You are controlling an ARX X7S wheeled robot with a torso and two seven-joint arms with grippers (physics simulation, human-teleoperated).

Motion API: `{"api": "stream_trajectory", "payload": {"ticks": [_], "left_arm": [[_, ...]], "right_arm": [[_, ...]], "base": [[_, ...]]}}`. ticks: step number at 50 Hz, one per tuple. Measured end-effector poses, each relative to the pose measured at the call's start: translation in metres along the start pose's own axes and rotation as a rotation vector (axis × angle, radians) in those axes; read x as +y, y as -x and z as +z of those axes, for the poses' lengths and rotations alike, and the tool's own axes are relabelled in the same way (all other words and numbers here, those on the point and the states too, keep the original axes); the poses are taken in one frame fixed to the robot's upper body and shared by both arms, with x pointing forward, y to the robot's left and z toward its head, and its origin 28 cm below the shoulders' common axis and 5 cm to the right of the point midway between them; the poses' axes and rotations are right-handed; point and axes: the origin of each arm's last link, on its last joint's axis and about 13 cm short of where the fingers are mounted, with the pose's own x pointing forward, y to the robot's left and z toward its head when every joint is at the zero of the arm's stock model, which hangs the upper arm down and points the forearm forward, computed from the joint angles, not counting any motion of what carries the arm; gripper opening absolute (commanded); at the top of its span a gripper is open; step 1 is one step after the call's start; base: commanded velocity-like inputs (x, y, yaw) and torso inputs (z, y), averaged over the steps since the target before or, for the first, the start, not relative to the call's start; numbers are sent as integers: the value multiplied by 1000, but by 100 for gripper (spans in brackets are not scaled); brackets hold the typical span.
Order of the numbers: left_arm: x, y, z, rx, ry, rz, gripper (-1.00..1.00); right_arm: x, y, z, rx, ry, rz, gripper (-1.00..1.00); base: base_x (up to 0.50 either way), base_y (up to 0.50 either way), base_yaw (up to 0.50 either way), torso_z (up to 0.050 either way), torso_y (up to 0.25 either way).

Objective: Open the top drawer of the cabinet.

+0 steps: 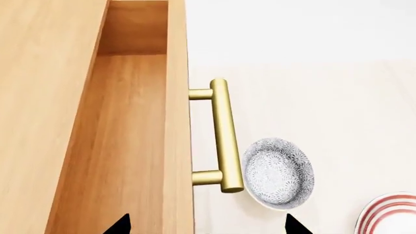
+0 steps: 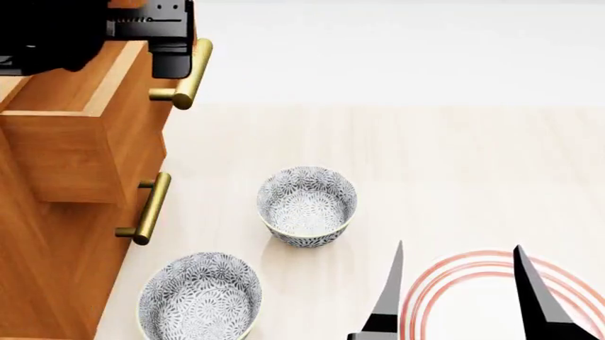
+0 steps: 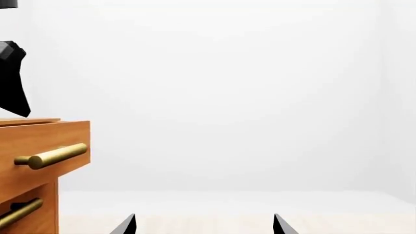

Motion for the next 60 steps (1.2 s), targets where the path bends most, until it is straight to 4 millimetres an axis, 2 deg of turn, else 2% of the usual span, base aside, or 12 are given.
{"api": "stream_trajectory", "payload": {"ticks": [36,60], "left_arm": [[2,-31,-12,52,19,20,100],[-3,-36,-18,54,-2,37,100]], "right_arm": [[1,0,0,3,-1,1,100],[1,0,0,2,-1,2,100]], "base": [[0,0,0,0,0],[0,0,0,0,0]]}}
